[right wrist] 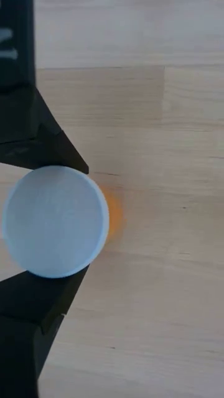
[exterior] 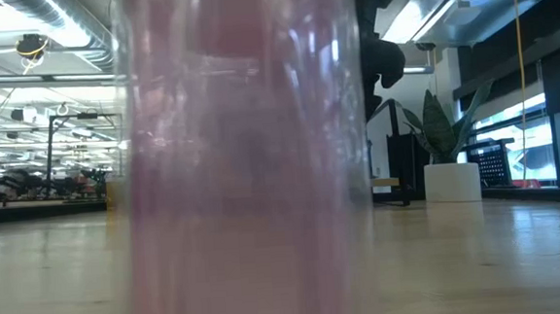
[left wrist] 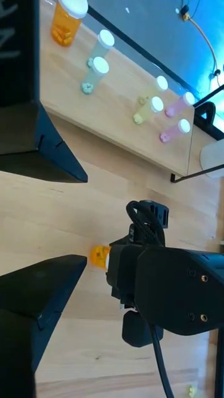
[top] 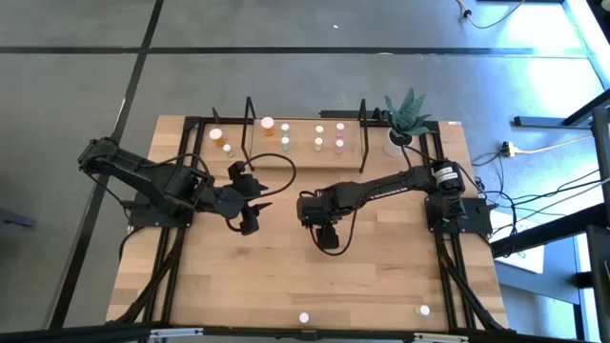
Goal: Pick and place medicine bottles onto shelf by color
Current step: Put the right orange pill bottle on the shelf aligned with the other orange pill bottle
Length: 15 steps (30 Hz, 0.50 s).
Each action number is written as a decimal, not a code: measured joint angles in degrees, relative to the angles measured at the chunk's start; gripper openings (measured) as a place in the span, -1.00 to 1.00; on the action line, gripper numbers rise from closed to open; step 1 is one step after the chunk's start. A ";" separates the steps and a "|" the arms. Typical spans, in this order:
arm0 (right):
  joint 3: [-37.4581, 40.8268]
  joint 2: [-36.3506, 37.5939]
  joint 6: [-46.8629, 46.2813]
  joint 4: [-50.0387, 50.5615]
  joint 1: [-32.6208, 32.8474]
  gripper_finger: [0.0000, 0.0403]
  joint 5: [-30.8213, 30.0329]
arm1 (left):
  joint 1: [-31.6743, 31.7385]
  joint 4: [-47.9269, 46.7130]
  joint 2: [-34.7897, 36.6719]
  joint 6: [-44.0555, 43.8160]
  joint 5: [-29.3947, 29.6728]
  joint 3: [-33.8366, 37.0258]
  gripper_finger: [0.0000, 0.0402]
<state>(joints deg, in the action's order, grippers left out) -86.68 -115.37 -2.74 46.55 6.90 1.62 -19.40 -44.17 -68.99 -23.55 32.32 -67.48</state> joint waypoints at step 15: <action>0.01 0.00 0.33 -0.11 0.00 0.05 0.03 | 0.00 -0.24 0.00 0.11 -0.01 0.01 -0.03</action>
<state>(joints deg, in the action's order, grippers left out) -86.67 -115.37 -2.41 46.44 6.90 1.65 -19.40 -44.41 -68.99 -23.44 32.32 -67.47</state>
